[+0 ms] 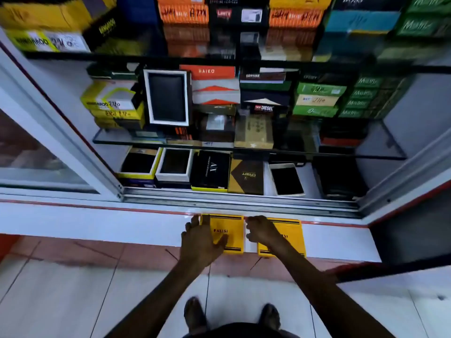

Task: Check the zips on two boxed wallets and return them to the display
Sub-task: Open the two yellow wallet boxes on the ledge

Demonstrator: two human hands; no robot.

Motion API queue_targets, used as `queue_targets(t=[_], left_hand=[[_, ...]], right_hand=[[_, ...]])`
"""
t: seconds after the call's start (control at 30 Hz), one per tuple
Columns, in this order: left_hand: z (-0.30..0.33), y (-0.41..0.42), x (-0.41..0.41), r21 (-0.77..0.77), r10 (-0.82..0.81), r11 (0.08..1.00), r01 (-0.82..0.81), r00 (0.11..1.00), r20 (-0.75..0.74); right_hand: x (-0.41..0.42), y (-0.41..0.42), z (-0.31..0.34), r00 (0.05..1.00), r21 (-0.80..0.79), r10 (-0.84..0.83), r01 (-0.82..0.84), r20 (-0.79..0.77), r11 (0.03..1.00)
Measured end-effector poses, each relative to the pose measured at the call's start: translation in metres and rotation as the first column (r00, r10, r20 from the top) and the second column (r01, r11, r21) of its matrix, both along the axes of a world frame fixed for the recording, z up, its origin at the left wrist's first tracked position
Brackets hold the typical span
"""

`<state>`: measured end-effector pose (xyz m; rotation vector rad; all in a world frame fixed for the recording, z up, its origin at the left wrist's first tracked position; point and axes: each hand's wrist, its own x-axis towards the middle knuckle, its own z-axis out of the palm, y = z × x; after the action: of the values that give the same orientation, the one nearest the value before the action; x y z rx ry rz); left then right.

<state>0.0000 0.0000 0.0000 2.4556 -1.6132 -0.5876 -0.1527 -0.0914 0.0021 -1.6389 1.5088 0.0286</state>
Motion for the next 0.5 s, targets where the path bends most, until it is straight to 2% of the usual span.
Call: queue_targets(t=[0.03,0.07,0.13,0.23,0.3,0.37,0.5], left_hand=[[-0.004,-0.002,-0.003,0.033,0.011,0.999,-0.01,0.999,-0.03],[-0.005,-0.004,-0.008,0.043,0.039,0.998,-0.037,0.998,-0.039],[-0.012,-0.008,-0.016,0.059,0.068,0.996,-0.066,0.997,-0.036],[-0.018,-0.016,-0.025,0.077,0.132,0.988,-0.13,0.991,-0.017],[-0.016,-0.019,-0.031,0.083,0.168,0.982,-0.167,0.986,-0.004],[-0.015,-0.022,-0.037,0.081,0.203,0.976,-0.202,0.979,-0.007],[-0.013,-0.026,-0.045,0.079,0.254,0.965,-0.251,0.967,-0.026]], right_hand=[[0.004,-0.002,-0.002,0.999,0.041,0.027,-0.025,-0.043,0.999],[0.007,-0.002,-0.001,0.999,0.085,-0.048,0.049,-0.015,0.995],[0.012,-0.006,-0.003,0.967,0.233,-0.226,0.195,0.116,0.953],[0.016,-0.018,-0.011,0.869,0.417,-0.418,0.288,0.264,0.862],[0.016,-0.021,-0.014,0.782,0.553,-0.556,0.342,0.28,0.76],[0.013,-0.023,-0.015,0.731,0.648,-0.628,0.346,0.267,0.679],[0.008,-0.024,-0.014,0.664,0.724,-0.697,0.337,0.27,0.602]])
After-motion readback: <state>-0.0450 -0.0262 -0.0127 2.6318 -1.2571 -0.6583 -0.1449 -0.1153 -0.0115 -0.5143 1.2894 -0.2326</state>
